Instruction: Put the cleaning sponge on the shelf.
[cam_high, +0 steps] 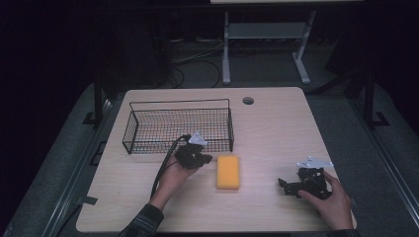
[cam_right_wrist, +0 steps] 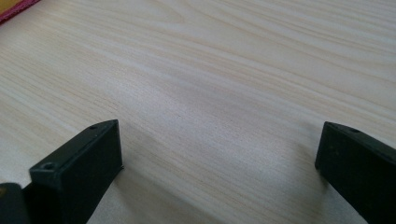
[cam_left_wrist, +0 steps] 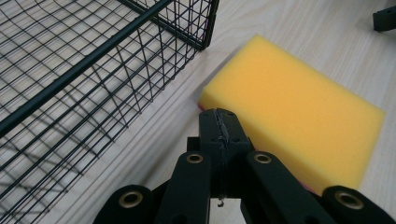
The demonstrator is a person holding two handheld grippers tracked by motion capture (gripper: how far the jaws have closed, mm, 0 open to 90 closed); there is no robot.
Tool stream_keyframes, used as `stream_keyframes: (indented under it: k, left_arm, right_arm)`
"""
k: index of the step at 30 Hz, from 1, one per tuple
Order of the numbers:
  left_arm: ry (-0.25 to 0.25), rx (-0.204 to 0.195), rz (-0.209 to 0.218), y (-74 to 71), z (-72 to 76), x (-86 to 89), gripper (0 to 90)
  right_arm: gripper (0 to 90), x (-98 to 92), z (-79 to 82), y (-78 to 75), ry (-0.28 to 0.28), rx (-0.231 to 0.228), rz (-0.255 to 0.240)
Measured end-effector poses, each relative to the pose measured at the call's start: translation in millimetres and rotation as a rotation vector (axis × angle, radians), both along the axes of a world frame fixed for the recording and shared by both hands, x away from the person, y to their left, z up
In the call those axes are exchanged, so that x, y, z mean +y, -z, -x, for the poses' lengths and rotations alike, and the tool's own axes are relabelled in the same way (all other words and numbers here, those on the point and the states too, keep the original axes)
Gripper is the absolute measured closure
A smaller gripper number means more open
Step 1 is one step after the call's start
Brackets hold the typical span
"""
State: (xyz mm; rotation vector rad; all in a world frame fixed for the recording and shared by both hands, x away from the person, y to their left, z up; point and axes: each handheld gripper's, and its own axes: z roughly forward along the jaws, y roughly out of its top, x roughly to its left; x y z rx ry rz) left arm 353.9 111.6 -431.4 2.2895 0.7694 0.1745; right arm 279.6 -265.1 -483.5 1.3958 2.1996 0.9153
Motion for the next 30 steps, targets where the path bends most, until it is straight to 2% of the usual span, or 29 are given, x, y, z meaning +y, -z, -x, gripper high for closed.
stream_keyframes:
  k: [11, 30]
  left_arm:
    - [0.023, 0.016, -0.026, 11.3, -7.1, -16.9, 89.8]
    - [0.052, 0.02, -0.023, 11.4, -10.7, -34.2, 89.8]
  right_arm:
    - [0.0, 0.0, 0.0, 0.0, 0.0, 0.0, 0.0]
    - [0.0, 0.0, 0.0, 0.0, 0.0, 0.0, 0.0]
